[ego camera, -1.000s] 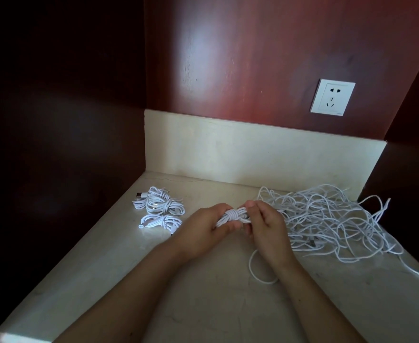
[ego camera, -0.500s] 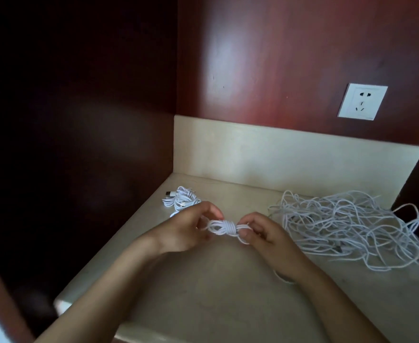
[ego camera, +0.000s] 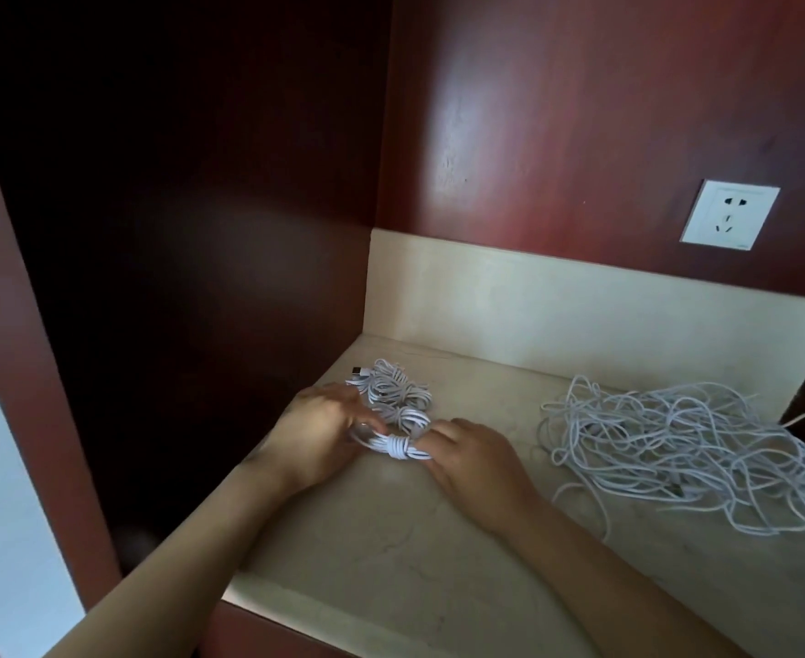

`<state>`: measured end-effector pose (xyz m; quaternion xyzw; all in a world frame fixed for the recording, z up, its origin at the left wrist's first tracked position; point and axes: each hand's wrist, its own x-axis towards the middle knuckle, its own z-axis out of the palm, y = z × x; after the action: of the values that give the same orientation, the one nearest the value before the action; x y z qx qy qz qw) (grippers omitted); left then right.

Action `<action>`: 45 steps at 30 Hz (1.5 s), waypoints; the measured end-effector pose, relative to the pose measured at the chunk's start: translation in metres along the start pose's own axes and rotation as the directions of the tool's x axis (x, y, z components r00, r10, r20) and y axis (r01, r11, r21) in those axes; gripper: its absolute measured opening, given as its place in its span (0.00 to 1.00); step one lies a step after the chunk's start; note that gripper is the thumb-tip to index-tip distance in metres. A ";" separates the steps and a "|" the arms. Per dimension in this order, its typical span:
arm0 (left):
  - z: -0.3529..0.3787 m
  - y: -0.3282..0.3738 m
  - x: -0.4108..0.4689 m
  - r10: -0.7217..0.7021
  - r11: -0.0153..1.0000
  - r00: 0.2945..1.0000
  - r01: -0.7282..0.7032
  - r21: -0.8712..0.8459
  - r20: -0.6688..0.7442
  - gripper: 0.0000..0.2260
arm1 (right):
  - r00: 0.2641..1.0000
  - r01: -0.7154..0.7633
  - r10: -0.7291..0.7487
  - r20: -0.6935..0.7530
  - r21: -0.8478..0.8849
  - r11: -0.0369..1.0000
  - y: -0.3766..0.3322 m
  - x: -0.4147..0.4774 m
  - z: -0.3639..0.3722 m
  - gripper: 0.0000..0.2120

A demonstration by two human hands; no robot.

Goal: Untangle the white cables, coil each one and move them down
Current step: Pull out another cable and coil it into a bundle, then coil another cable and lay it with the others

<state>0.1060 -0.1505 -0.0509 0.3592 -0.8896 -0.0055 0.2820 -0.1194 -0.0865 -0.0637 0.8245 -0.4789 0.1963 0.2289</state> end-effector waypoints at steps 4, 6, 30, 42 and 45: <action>0.000 -0.001 -0.002 -0.090 0.993 0.994 0.094 0.066 -0.057 0.14 | 0.990 0.010 0.005 0.142 -0.106 0.994 -0.001 0.009 0.003 0.09; -0.001 0.004 -0.003 -0.133 0.989 0.991 0.133 0.063 -0.006 0.15 | 0.976 0.024 -0.009 0.216 -0.065 0.998 0.000 0.008 0.000 0.11; 0.081 0.212 0.096 0.382 0.891 0.916 -0.331 -0.309 0.119 0.14 | 0.869 -0.471 0.493 0.048 -0.225 0.853 0.097 -0.169 -0.140 0.16; 0.124 0.244 0.121 0.302 0.939 0.951 -0.286 -0.194 0.062 0.15 | 0.661 -0.713 0.737 0.140 -0.186 0.675 0.106 -0.191 -0.117 0.15; 0.129 0.250 0.130 0.248 0.946 0.968 -0.231 -0.226 0.048 0.09 | 0.654 -0.731 0.746 0.129 -0.145 0.666 0.107 -0.191 -0.113 0.12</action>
<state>-0.1939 -0.0736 -0.0419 0.2147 -0.9307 -0.0826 0.2845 -0.3138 0.0645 -0.0550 0.5626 -0.7983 0.1792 0.1187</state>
